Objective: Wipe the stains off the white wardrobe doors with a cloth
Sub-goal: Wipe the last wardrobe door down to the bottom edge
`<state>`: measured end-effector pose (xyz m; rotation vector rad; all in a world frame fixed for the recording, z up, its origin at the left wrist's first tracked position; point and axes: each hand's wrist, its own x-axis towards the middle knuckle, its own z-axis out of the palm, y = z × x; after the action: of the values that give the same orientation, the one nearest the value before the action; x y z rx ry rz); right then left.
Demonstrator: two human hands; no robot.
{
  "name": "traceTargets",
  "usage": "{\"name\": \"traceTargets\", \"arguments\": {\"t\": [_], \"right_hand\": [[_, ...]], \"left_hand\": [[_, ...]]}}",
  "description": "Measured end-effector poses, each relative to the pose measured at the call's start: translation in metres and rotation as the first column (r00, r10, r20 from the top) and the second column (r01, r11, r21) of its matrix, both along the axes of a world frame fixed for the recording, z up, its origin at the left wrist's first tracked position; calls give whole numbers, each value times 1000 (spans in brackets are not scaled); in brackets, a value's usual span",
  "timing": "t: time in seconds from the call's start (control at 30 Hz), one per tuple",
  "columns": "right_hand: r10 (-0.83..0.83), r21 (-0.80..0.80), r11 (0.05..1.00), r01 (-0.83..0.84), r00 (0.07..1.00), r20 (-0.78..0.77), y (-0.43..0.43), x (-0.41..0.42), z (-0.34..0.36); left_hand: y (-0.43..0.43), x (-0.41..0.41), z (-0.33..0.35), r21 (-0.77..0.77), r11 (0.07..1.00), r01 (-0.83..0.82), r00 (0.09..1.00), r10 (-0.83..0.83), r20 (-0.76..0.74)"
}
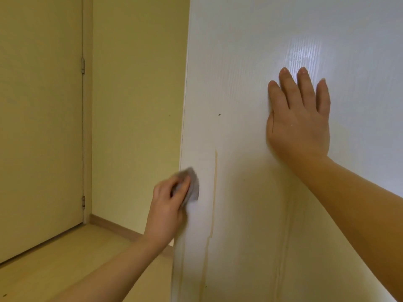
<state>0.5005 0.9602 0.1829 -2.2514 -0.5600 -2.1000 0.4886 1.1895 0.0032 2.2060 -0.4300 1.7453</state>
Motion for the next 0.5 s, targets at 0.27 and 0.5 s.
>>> {"name": "traceTargets", "arguments": {"t": [0.27, 0.5], "right_hand": [[8, -6, 1000, -8, 999, 49, 0, 3, 1], [-11, -4, 1000, 12, 997, 82, -1, 5, -1]], "left_hand": [[-33, 9, 25, 71, 995, -71, 984, 58, 168], [-33, 14, 82, 18, 999, -37, 988, 34, 149]]}}
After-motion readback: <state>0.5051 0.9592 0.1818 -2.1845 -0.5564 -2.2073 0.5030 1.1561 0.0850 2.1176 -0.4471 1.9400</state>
